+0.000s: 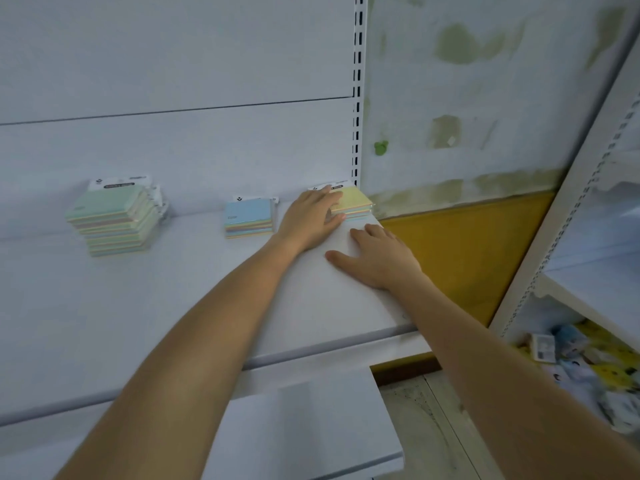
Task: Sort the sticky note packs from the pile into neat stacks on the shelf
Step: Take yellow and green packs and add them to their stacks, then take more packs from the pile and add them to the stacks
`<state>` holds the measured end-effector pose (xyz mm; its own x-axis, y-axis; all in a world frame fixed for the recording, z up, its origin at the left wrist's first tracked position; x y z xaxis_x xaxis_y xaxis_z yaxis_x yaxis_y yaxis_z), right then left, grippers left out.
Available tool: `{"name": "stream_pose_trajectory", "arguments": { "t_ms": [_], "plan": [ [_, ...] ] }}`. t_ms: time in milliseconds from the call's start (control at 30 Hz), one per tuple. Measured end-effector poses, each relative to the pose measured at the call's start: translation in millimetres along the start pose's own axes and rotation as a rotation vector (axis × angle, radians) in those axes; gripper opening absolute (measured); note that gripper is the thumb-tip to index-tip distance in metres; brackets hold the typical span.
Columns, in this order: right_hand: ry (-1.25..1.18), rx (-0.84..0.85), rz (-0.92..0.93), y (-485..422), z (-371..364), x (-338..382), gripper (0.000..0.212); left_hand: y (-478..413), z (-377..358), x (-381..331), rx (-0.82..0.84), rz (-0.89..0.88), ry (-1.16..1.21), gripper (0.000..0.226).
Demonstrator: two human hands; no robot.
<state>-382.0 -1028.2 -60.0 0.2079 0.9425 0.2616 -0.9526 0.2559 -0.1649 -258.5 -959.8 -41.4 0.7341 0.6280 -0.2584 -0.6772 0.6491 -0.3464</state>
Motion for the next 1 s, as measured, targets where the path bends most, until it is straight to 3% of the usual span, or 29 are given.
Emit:
{"name": "stream_pose_trajectory", "arguments": {
  "t_ms": [300,433,633,1000],
  "plan": [
    [0.164,0.029,0.002,1.6,10.1,13.6,0.061,49.0,56.3,30.8,-0.157,-0.114,-0.243,0.046],
    [0.2,-0.046,-0.027,1.1,24.5,46.1,0.051,80.3,101.2,65.5,-0.171,-0.059,-0.242,0.042],
    [0.185,-0.193,0.219,1.5,14.9,192.3,0.043,157.1,165.2,136.1,-0.169,0.008,-0.362,0.041],
    [0.16,-0.046,0.612,5.8,-78.7,470.9,0.045,340.5,273.8,358.1,-0.13,0.366,-0.507,0.044]
  ]
}}
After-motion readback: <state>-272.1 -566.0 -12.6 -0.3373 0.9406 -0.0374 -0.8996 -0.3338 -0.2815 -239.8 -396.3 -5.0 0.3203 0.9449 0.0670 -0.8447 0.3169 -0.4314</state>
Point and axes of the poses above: each hand's wrist, its own y-axis away from the middle knuckle, its own z-axis out of the back of the hand, x = y × z, the point moved 4 cm from there along -y, towards the middle knuckle, and after that the axes turned 6 degrees about z, right-handed, at the moved point
